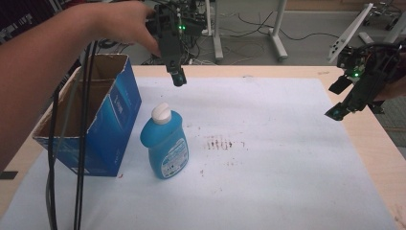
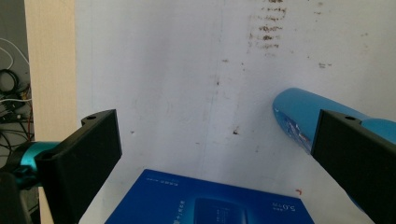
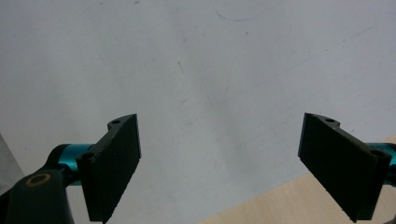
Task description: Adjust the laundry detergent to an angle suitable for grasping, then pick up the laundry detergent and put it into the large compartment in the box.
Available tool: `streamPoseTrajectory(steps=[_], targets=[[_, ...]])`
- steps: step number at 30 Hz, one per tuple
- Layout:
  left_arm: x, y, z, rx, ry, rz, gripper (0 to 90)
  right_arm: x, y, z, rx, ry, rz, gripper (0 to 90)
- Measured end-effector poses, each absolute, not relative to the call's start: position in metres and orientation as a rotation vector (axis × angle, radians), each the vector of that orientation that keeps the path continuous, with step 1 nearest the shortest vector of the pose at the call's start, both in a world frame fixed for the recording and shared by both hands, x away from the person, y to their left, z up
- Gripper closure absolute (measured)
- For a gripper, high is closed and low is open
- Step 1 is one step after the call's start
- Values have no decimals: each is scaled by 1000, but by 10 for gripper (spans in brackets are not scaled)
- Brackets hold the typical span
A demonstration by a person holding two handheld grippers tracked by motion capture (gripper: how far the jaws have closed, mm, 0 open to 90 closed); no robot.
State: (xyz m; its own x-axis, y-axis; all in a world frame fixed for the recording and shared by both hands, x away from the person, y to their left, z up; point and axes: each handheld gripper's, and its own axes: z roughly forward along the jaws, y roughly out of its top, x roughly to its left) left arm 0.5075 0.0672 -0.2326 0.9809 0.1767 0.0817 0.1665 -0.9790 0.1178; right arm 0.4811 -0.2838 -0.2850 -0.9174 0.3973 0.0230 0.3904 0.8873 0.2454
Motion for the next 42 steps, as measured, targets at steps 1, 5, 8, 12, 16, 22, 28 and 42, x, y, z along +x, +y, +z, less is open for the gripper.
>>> streamPoseTrajectory(steps=[1,5,8,12,16,22,28,42], targets=[[507,67,-232,3015,265,140,17,481,-284,-285,631,3024,384,122],[506,68,-230,3009,269,145,17,478,-285,-282,629,3016,390,122],[505,68,-228,3002,271,150,17,477,-285,-281,632,3015,394,122],[504,69,-226,2999,278,159,16,474,-285,-279,619,3019,412,122],[500,70,-222,2996,284,168,17,474,-284,-278,613,3014,410,122],[497,69,-220,2994,294,168,16,469,-284,-275,605,3011,424,122],[496,69,-218,2991,297,175,17,467,-284,-273,599,3007,431,122],[488,70,-219,2986,373,153,17,466,-284,-272,577,2996,445,122]])
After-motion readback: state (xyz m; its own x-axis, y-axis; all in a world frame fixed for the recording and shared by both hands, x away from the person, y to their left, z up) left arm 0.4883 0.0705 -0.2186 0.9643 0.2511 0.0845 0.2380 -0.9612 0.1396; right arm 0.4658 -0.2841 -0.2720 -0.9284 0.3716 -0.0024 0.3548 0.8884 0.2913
